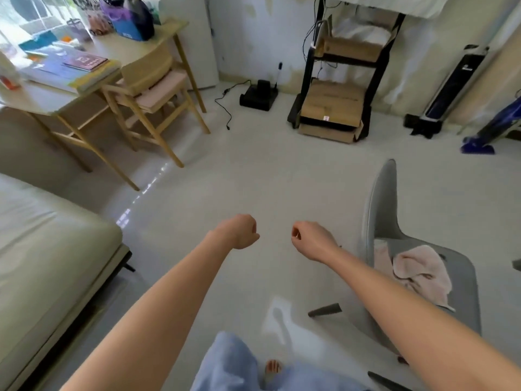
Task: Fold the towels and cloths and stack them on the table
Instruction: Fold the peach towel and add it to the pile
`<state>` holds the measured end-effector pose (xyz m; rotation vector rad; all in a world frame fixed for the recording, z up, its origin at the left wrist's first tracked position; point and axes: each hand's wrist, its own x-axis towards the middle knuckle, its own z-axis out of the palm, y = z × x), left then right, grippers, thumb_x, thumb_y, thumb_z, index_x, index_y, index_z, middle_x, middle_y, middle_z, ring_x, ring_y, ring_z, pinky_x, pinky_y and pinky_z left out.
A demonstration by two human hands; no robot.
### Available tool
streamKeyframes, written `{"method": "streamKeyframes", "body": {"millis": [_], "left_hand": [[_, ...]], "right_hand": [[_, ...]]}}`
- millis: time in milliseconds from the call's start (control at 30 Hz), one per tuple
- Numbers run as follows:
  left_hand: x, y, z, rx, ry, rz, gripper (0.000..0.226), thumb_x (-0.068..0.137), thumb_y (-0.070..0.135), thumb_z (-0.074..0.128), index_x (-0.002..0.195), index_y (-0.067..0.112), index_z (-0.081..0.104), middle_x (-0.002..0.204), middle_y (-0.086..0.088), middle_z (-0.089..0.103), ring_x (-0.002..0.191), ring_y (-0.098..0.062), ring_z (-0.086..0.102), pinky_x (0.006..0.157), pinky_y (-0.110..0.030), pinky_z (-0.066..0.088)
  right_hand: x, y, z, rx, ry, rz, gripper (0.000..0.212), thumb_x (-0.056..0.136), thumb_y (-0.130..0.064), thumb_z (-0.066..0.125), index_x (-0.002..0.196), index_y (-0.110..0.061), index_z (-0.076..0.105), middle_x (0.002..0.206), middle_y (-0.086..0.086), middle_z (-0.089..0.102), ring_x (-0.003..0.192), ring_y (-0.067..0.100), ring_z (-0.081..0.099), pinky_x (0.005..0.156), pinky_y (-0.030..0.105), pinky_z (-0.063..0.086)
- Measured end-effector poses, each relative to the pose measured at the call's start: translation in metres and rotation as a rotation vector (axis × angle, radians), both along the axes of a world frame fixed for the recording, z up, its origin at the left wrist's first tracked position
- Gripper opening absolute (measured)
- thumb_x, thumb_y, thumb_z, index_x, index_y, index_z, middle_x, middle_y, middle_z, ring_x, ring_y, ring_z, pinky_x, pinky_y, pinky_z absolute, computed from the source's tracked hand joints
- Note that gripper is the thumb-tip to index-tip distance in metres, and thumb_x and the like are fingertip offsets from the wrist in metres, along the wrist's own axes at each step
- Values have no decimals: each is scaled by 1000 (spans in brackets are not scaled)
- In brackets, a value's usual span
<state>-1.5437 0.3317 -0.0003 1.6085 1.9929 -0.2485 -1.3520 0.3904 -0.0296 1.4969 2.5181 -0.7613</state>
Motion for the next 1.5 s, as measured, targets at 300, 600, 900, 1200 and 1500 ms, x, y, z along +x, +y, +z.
{"method": "streamKeyframes", "body": {"millis": [300,600,900,1200,1500], "left_hand": [[-79,198,-26,-44,44,-227,34,97,31,45,121,11,59,127,-8,57,115,-29,55,95,-38,46],[-121,429,-6,-99,164,-569,32,96,34,44,118,15,57,126,-4,55,113,-28,55,88,-36,44],[19,610,-6,-30,108,-931,28,98,31,41,112,13,56,117,-5,57,103,-26,56,78,-32,42],[222,731,-10,-37,130,-1338,30,97,34,43,118,18,57,122,-3,57,108,-26,57,81,-31,41],[421,742,-36,-48,117,-1937,31,98,32,42,116,12,58,120,-7,57,109,-28,55,82,-33,42]], "right_hand": [[-56,174,-19,-12,-76,-224,17,90,-17,45,95,-13,60,99,5,64,89,26,60,70,31,46],[-83,333,2,7,-27,-596,15,91,-19,46,92,-17,60,101,4,64,92,26,59,70,28,42],[19,447,-6,57,33,-1029,22,90,-15,42,99,-16,63,103,6,66,94,27,60,72,28,44],[156,478,-32,-153,-56,-1395,25,90,-14,41,103,-13,62,112,9,65,103,29,61,80,30,46],[226,430,-43,-390,-85,-1948,20,94,-14,42,100,-9,60,100,10,58,101,30,57,78,34,40]]}}
